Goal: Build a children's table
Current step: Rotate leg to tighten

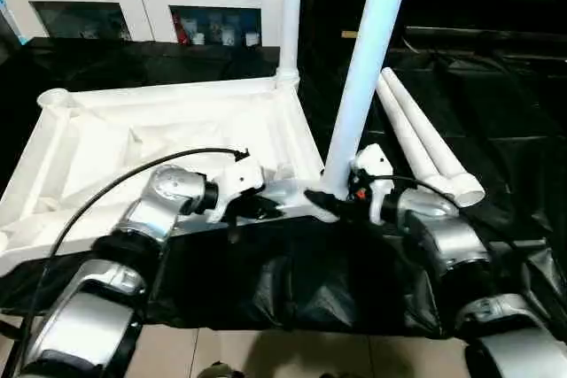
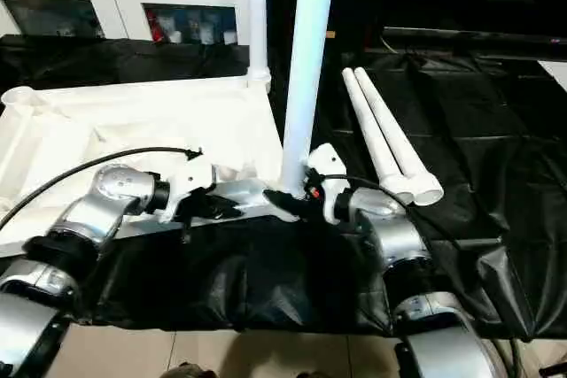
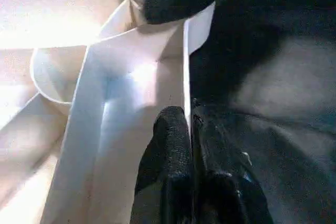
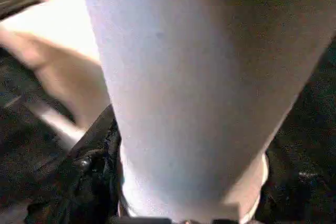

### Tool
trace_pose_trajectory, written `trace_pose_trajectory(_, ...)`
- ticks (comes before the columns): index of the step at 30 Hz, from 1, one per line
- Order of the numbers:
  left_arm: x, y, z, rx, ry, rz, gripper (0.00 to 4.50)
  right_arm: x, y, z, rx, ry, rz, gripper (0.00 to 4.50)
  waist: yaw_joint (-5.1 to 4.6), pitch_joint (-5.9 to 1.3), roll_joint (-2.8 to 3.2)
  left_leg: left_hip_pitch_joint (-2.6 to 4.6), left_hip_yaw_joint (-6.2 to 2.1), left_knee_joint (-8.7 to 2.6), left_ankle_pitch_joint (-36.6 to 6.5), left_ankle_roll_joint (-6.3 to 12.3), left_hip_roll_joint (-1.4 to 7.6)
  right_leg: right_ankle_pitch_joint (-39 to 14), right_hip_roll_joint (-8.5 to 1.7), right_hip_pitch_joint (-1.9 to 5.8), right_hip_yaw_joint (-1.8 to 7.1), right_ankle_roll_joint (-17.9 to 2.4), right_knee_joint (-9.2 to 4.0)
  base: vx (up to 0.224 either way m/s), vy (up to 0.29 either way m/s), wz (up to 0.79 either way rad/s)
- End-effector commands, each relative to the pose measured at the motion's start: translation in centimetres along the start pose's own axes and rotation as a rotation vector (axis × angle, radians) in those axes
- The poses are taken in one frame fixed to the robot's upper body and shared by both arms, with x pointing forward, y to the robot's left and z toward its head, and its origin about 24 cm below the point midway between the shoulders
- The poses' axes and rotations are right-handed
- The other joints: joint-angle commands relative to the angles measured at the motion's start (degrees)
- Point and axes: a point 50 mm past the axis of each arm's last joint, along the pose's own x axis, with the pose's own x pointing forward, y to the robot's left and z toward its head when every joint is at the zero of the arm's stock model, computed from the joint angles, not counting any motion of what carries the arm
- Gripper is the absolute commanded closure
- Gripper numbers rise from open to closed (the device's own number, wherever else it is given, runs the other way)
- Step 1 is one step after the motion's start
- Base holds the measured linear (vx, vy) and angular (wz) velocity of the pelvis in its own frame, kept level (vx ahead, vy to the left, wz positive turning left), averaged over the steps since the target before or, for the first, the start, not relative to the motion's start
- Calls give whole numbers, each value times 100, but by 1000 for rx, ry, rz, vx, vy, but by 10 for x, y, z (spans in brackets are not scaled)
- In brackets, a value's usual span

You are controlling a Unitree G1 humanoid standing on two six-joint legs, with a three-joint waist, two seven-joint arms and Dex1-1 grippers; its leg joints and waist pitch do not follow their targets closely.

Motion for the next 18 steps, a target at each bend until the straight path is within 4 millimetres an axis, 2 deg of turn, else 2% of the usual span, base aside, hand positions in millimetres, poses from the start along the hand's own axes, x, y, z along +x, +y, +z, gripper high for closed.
trace_pose_trajectory(1, 14, 1, 6, -30, -3, 70, 450, 5, -3, -13, 59, 61, -158, 173, -12, -372, -18, 123, -233, -399, -907, 120, 447, -1863, -708, 276, 453, -891, -501, 0, 0, 0)
trace_pose_trajectory(2, 22, 1, 11, -51, -12, 112, 450, 10, -2, -16, 104, 66, -239, 173, -13, -383, -14, 136, -242, -401, -961, 75, 449, -1932, -710, 283, 453, -856, -502, 0, 0, 0)
trace_pose_trajectory(5, 44, -4, 25, -100, -36, 179, 450, 23, 7, -19, 212, 65, -374, 173, -16, -383, -6, 183, -225, -405, -1023, 10, 451, -1836, -710, 241, 473, -901, -515, 0, 0, 0)
trace_pose_trajectory(6, 49, -6, 29, -105, -41, 188, 450, 27, 10, -19, 221, 67, -397, 173, -4, -386, 29, 179, -230, -401, -1037, -4, 441, -1811, -720, 254, 470, -927, -519, 0, 0, 0)
trace_pose_trajectory(8, 59, -11, 33, -82, -29, 191, 450, 34, 17, -16, 234, 61, -412, 173, -15, -368, 2, 164, -227, -410, -1113, 51, 434, -1843, -711, 267, 464, -895, -540, 0, 0, 0)
trace_pose_trajectory(10, 63, -13, 35, -66, -24, 185, 450, 39, 21, -13, 228, 47, -411, 173, -20, -347, 14, 179, -238, -425, -1275, 87, 430, -2099, -715, 269, 454, -801, -576, 0, 0, 0)
trace_pose_trajectory(13, 62, -14, 33, -54, -19, 174, 450, 42, 24, -8, 216, 21, -394, 173, -22, -359, 3, 174, -253, -441, -1322, 84, 436, -2193, -723, 290, 455, -738, -579, 0, 0, 0)
trace_pose_trajectory(14, 62, -14, 33, -54, -19, 174, 450, 42, 24, -8, 216, 21, -394, 138, -25, -362, 6, 171, -256, -446, -1322, 80, 443, -2156, -725, 293, 457, -738, -573, 0, 0, 0)
trace_pose_trajectory(16, 60, -14, 31, -35, -23, 157, 450, 43, 24, -5, 216, -1, -379, 138, -31, -363, 9, 158, -261, -454, -1303, 83, 449, -2030, -721, 298, 460, -773, -552, 0, 0, 0)
trace_pose_trajectory(18, 56, -14, 27, -24, -22, 139, 450, 44, 24, -1, 223, -31, -351, 99, -33, -368, 6, 149, -258, -453, -1279, 106, 447, -1954, -730, 308, 465, -804, -540, 0, 0, 0)
